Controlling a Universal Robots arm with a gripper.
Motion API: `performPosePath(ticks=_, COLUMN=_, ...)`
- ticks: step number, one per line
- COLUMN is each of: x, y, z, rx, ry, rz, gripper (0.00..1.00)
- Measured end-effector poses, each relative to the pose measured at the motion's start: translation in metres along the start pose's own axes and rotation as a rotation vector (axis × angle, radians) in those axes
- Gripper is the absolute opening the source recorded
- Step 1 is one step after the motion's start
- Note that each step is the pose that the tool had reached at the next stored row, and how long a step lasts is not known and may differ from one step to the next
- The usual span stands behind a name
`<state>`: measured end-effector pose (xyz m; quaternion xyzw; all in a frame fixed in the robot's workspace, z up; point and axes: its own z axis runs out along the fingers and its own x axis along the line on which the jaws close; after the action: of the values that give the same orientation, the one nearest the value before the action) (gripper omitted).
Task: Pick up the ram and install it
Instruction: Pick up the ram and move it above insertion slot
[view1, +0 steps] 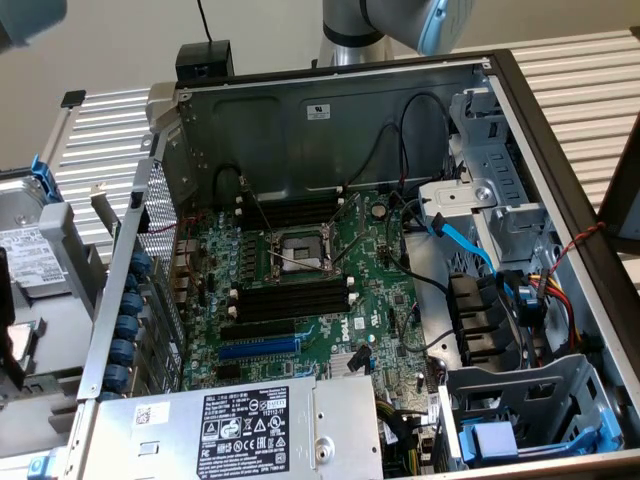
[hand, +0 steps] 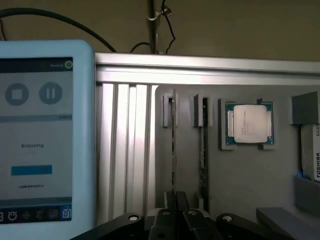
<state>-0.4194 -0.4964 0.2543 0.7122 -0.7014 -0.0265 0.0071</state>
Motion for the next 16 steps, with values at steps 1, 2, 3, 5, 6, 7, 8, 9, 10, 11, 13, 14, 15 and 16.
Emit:
performPosePath(ticks=1, x=0.0, y=0.0002, z=-0.0035, rx=-0.0002, ry=0.0001, rz=0.0, gripper=0.12)
performPosePath(ticks=2, x=0.0, y=0.0003, z=-0.0068, rx=-0.0001, ry=0.0, rz=0.0, gripper=0.12)
performPosePath(ticks=3, x=0.0, y=0.0005, z=-0.0102, rx=0.0, ry=-0.0001, rz=0.0, gripper=0.12)
performPosePath(ticks=5, x=0.0, y=0.0009, z=-0.0185, rx=-0.0001, ry=0.0, rz=0.001, gripper=0.12)
performPosePath(ticks=6, x=-0.001, y=0.0011, z=-0.0231, rx=-0.0001, ry=0.0, rz=0.001, gripper=0.12)
performPosePath(ticks=7, x=-0.001, y=0.0013, z=-0.0279, rx=-0.0001, ry=0.0, rz=0.001, gripper=0.12)
performPosePath(ticks=8, x=-0.001, y=0.0015, z=-0.0323, rx=-0.0001, ry=-0.0001, rz=0.001, gripper=0.12)
performPosePath(ticks=9, x=-0.001, y=0.0018, z=-0.0368, rx=0.0, ry=-0.0001, rz=0.002, gripper=0.12)
performPosePath(ticks=10, x=-0.001, y=0.002, z=-0.0413, rx=0.0, ry=-0.0001, rz=0.002, gripper=0.12)
performPosePath(ticks=11, x=-0.001, y=0.0022, z=-0.0458, rx=-0.0001, ry=0.0, rz=0.002, gripper=0.12)
performPosePath(ticks=13, x=-0.002, y=0.0026, z=-0.0551, rx=0.0, ry=-0.0001, rz=0.003, gripper=0.12)
performPosePath(ticks=14, x=-0.002, y=0.0028, z=-0.0596, rx=0.0, ry=-0.0001, rz=0.003, gripper=0.12)
performPosePath(ticks=15, x=-0.002, y=0.003, z=-0.0638, rx=0.0, ry=-0.0002, rz=0.004, gripper=0.12)
performPosePath(ticks=16, x=-0.002, y=0.0033, z=-0.0687, rx=0.0001, ry=-0.0002, rz=0.004, gripper=0.12)
